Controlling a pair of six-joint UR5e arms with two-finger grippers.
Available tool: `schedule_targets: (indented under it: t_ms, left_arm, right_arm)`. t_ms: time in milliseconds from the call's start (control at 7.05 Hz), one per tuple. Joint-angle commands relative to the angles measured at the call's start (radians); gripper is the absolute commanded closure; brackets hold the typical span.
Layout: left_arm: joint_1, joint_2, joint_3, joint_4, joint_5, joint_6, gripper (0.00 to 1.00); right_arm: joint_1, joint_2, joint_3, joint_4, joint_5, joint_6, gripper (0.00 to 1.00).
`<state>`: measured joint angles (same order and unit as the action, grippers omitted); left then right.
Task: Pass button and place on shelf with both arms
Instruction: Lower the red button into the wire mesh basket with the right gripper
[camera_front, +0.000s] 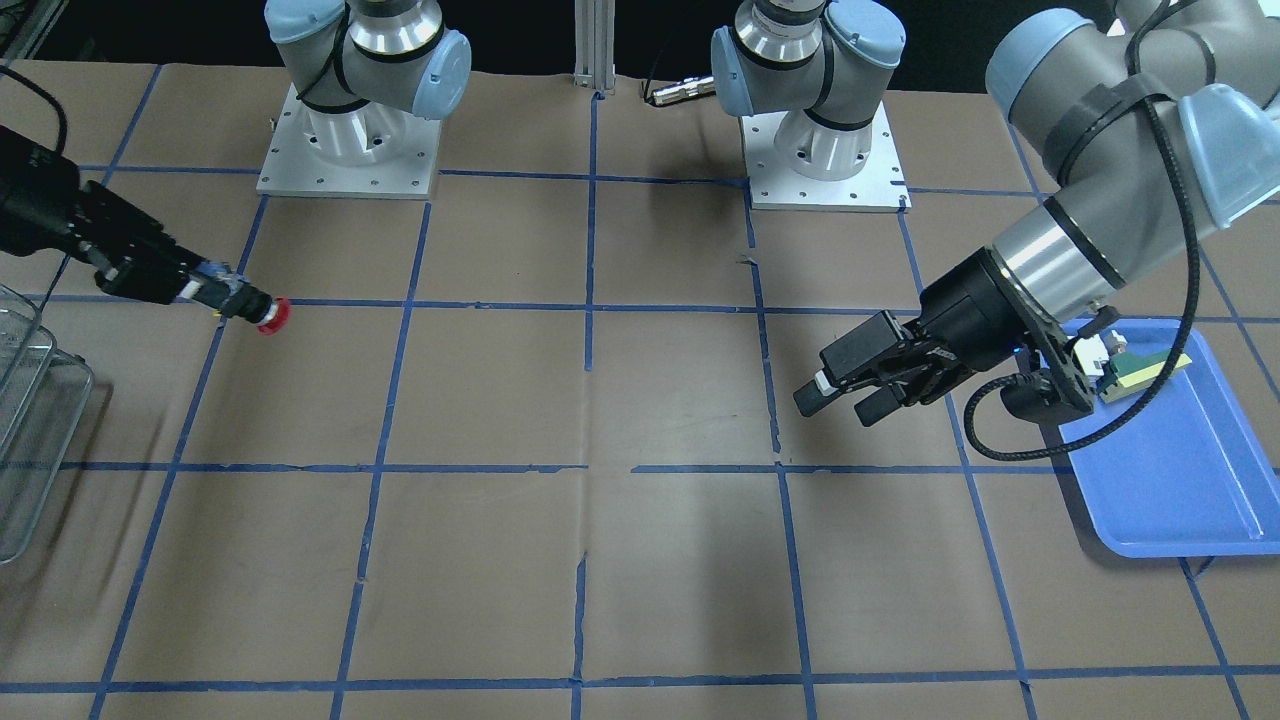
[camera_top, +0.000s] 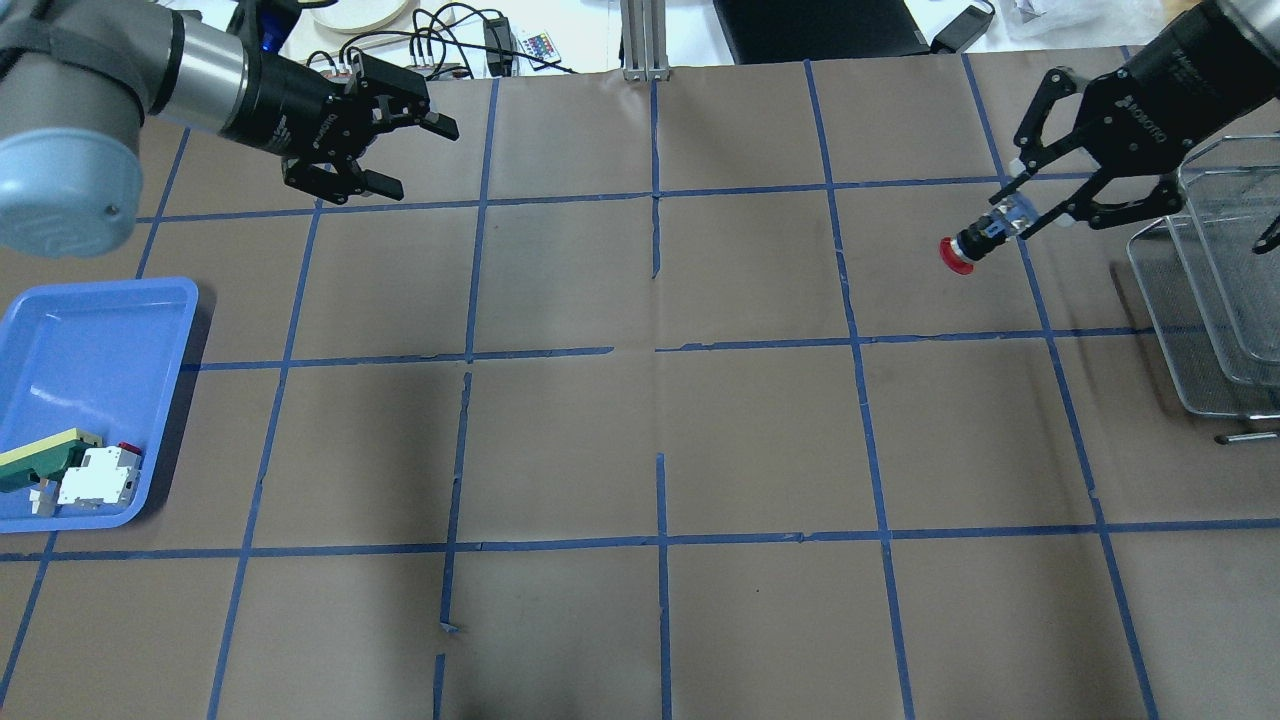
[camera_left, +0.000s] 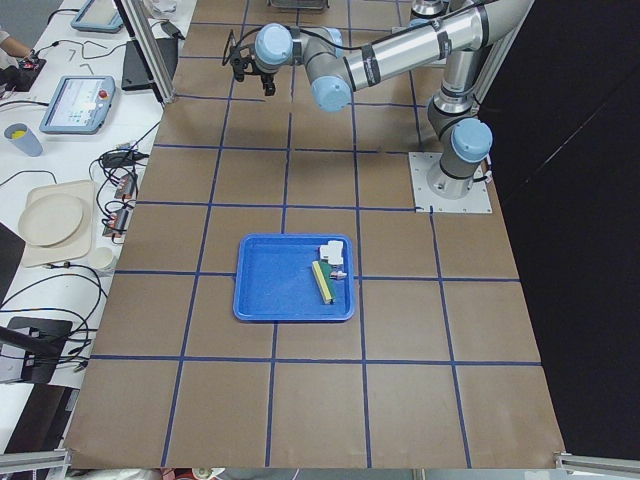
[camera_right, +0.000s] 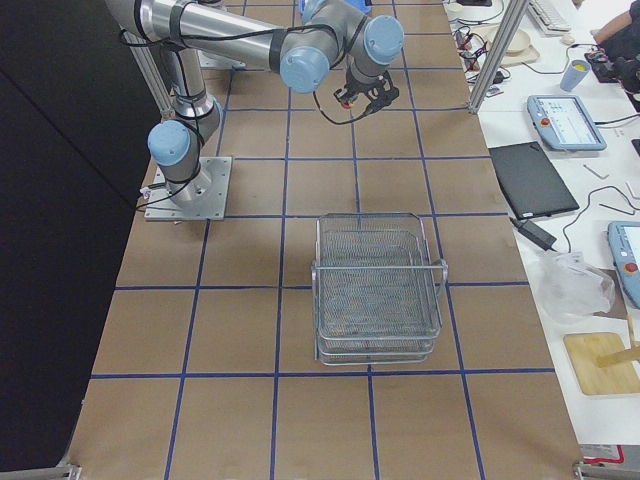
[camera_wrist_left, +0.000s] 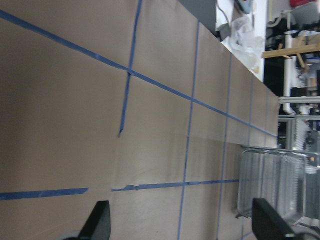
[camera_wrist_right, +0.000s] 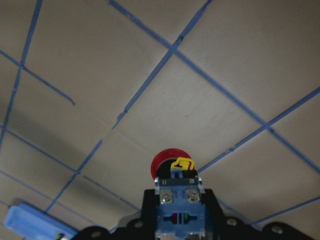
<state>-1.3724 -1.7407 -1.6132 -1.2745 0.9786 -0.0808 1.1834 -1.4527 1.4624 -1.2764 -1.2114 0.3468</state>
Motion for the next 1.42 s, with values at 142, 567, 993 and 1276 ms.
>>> schedule_targets:
  t_ms: [142,567,993,1276]
  left_arm:
    - [-0.167,0.036,0.164,-0.214,0.517,0.027,0.0]
    - [-0.139,0.14,0.182,-0.376,0.631,0.056,0.0]
    - [-0.111,0.118,0.182,-0.367,0.566,0.059,0.0]
    - [-0.114,0.115,0.171,-0.367,0.568,0.049,0.0]
  right_arm:
    - [-0.125,0.116,-0.103,-0.184,-0.351,-0.545,1.0]
    - [-0.137,0.15,-0.108,-0.366,-0.445,-0.668,0.98]
    - [-0.214,0.213,-0.105,-0.417,-0.439,-0.768,0.97]
    - [-0.214,0.219,-0.096,-0.423,-0.436,-0.773,0.88]
